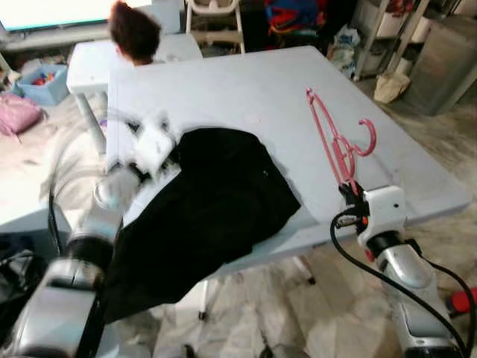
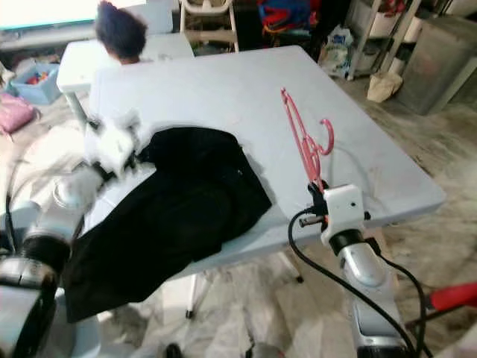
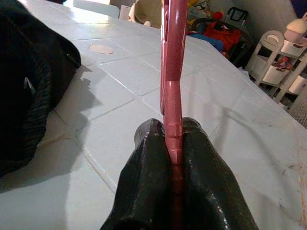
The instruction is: Hang hanger
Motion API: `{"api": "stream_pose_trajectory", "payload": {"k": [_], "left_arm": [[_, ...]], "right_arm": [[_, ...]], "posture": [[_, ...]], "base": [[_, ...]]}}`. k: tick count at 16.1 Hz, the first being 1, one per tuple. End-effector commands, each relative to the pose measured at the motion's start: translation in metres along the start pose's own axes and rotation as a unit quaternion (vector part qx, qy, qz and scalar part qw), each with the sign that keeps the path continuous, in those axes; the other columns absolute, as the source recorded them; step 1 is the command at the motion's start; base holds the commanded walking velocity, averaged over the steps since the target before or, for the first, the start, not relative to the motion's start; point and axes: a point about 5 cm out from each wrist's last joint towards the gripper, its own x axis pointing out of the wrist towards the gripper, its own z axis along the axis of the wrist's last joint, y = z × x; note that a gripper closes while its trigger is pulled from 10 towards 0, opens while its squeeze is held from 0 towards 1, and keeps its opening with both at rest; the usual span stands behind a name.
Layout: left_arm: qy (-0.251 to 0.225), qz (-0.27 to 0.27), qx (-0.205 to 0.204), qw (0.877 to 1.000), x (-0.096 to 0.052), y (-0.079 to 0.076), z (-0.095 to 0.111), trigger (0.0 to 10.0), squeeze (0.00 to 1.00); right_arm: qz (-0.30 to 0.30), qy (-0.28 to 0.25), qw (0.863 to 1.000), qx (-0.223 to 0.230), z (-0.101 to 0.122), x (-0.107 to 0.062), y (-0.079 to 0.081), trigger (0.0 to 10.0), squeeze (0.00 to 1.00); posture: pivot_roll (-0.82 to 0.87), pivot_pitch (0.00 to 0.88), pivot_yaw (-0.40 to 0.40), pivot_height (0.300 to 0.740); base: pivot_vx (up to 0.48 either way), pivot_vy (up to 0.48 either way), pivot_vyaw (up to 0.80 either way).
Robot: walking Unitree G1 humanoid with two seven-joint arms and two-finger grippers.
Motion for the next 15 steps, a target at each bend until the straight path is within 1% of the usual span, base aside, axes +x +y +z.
{"api": "stream_pose_trajectory", "payload": {"k": [1,2,3,4,5,6,7,8,9,10,12,13,14,15], "left_arm": [[-0.026,0.007,-0.001,1.0,0.002,-0.002,0.015,10.0,1.0],[-0.023,0.01,-0.017,1.0,-0.004,-0.013,0.013,10.0,1.0],[-0.013,0.005,-0.053,0.998,-0.008,-0.027,0.007,10.0,1.0],[-0.006,-0.002,-0.078,0.997,-0.01,-0.032,0.005,10.0,0.84],[0.003,-0.015,-0.083,0.996,-0.011,-0.036,0.005,10.0,0.0],[0.003,-0.043,-0.06,0.997,-0.014,-0.041,0.008,10.0,0.0],[-0.001,-0.078,0.045,0.996,-0.017,-0.046,0.011,10.0,0.0],[0.014,-0.081,0.061,0.995,-0.019,-0.047,0.008,10.0,0.0],[0.035,-0.063,-0.012,0.997,-0.017,-0.045,0.004,10.0,0.0],[0.042,-0.044,-0.129,0.99,-0.015,-0.047,0.009,10.0,0.0],[0.066,-0.026,-0.175,0.982,-0.016,-0.051,0.009,10.0,0.0],[0.068,-0.018,-0.202,0.977,-0.017,-0.053,0.012,10.0,0.0],[0.081,0.003,-0.258,0.963,-0.018,-0.055,0.016,10.0,0.0],[0.114,0.009,-0.294,0.949,-0.021,-0.06,0.012,10.0,0.0]], "right_arm": [[0.019,0.029,0.999,0.009,-0.012,0.001,0.007,10.0,0.0],[0.018,0.03,0.999,0.008,-0.012,0.001,0.005,10.0,0.0],[0.02,0.03,0.999,0.008,-0.012,0.003,0.006,10.0,0.0],[0.022,0.029,0.999,0.008,-0.012,0.004,0.007,10.0,0.0],[0.024,0.028,0.999,0.008,-0.011,0.005,0.008,10.0,0.0],[0.028,0.027,0.999,0.007,-0.011,0.006,0.008,10.0,0.0],[0.028,0.028,0.999,0.006,-0.011,0.007,0.007,10.0,0.0],[0.028,0.029,0.999,0.005,-0.012,0.008,0.006,10.0,0.0],[0.025,0.028,0.999,0.004,-0.011,0.009,0.004,10.0,0.0],[0.023,0.027,0.999,0.003,-0.01,0.009,0.003,10.0,0.0],[0.023,0.027,0.999,0.002,-0.011,0.009,0.002,10.0,0.0],[0.024,0.028,0.999,0.002,-0.011,0.008,0.002,10.0,0.0],[0.027,0.027,0.999,0.002,-0.011,0.01,0.003,10.0,0.0],[0.029,0.026,0.999,0.001,-0.01,0.011,0.003,10.0,0.0]], "posture": [[-0.04,0.051,0.006,0.74],[-0.03,0.05,0.003,0.74],[-0.03,0.05,0.001,0.74],[-0.03,0.05,0.001,0.74],[-0.03,0.047,-0.003,0.74],[-0.03,0.047,-0.003,0.74],[-0.03,0.046,-0.002,0.74],[-0.03,0.045,0.0,0.74],[-0.04,0.044,0.004,0.74],[-0.04,0.044,0.004,0.74],[-0.04,0.044,0.004,0.74],[-0.03,0.044,0.001,0.74],[-0.03,0.044,-0.002,0.74],[-0.03,0.043,-0.003,0.74]], "base": [[0.0,0.0,0.0],[0.0,0.0,0.0],[0.0,0.0,0.0],[0.0,0.0,0.0],[0.0,0.0,0.0],[0.0,0.0,0.0],[0.0,0.0,0.0],[0.0,0.0,0.0],[0.0,0.0,0.0],[0.0,0.0,0.0],[0.0,0.0,0.0],[0.0,0.0,0.0],[0.0,0.0,0.0],[0.0,0.0,0.0]]}}
